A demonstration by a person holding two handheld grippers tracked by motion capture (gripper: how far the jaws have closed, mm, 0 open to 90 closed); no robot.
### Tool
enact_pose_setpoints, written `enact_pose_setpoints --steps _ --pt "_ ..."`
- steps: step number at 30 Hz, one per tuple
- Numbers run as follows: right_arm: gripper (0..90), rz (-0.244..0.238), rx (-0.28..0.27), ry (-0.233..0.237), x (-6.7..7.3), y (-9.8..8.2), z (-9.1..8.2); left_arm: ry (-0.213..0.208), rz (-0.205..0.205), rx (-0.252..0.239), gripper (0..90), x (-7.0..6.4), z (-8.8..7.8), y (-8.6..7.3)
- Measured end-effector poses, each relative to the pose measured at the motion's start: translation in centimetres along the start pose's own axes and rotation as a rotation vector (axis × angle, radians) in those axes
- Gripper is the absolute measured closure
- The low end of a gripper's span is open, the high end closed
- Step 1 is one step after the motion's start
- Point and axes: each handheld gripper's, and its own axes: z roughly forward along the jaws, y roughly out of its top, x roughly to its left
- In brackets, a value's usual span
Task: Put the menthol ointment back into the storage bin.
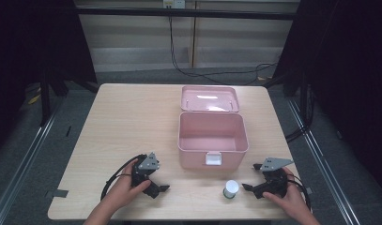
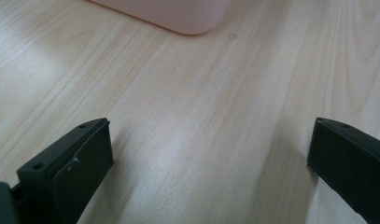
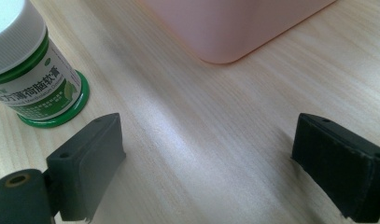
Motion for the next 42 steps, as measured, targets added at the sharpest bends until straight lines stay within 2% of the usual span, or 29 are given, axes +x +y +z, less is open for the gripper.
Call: enact_pose_setpoints --steps 4,8,9,10,13,16,17,19,21,23,25,28,32,35,37,42 --pt "8.7 0.011 0.009 -0.011 0.2 0.0 -0.1 -0.001 0.0 0.0 0.0 0.0 0.0 0.0" --pt "13.8 -0.002 0.098 0.008 0.4 0.8 -0.5 0.0 0.0 0.0 0.0 0.0 0.0 0.0" --pt "16.8 -0.025 0.156 0.032 0.7 1.3 -0.8 0.0 0.0 0.0 0.0 0.0 0.0 0.0" --pt "16.8 -0.025 0.156 0.032 0.7 1.3 -0.8 0.0 0.0 0.001 0.0 0.0 0.0 0.0" --pt "20.4 -0.076 0.213 0.059 1.5 2.2 -1.2 0.0 0.0 0.0 0.0 0.0 0.0 0.0" --pt "24.0 -0.118 0.264 0.129 2.4 3.5 -1.6 0.0 -0.001 0.001 0.0 0.0 0.0 0.0" --pt "24.5 -0.151 0.283 0.132 2.7 3.9 -1.7 0.0 -0.001 0.001 0.0 0.0 0.0 0.0" --pt "25.5 -0.18 0.316 0.166 3.3 4.6 -1.7 0.0 -0.001 0.001 0.0 0.0 0.0 0.0" --pt "26.7 -0.206 0.348 0.178 3.9 5.4 -1.7 0.0 -0.001 0.001 0.0 0.0 0.0 0.0" --pt "28.4 -0.213 0.39 0.196 4.5 6.2 -1.7 0.0 0.0 0.0 0.0 0.0 0.0 0.0" --pt "29.2 -0.244 0.422 0.2 4.9 7.0 -1.7 0.0 0.0 0.0 0.0 0.0 0.0 0.0" --pt "30.9 -0.266 0.465 0.197 5.4 8.2 -1.6 0.0 0.0 0.0 0.0 0.0 0.0 0.0" --pt "34.0 -0.304 0.5 0.206 5.9 9.4 -1.1 0.0 0.0 0.0 0.0 0.0 0.0 0.0" --pt "38.0 -0.305 0.499 0.211 6.2 10.2 -0.8 0.0 0.0 0.0 0.0 0.0 0.0 0.0" --pt "40.1 -0.326 0.508 0.219 6.3 10.6 -0.5 0.0 0.0 0.001 0.0 0.0 0.0 0.0" --pt "42.6 -0.329 0.54 0.223 6.8 11.4 0.3 0.0 0.0 0.001 0.0 0.0 0.0 0.0"
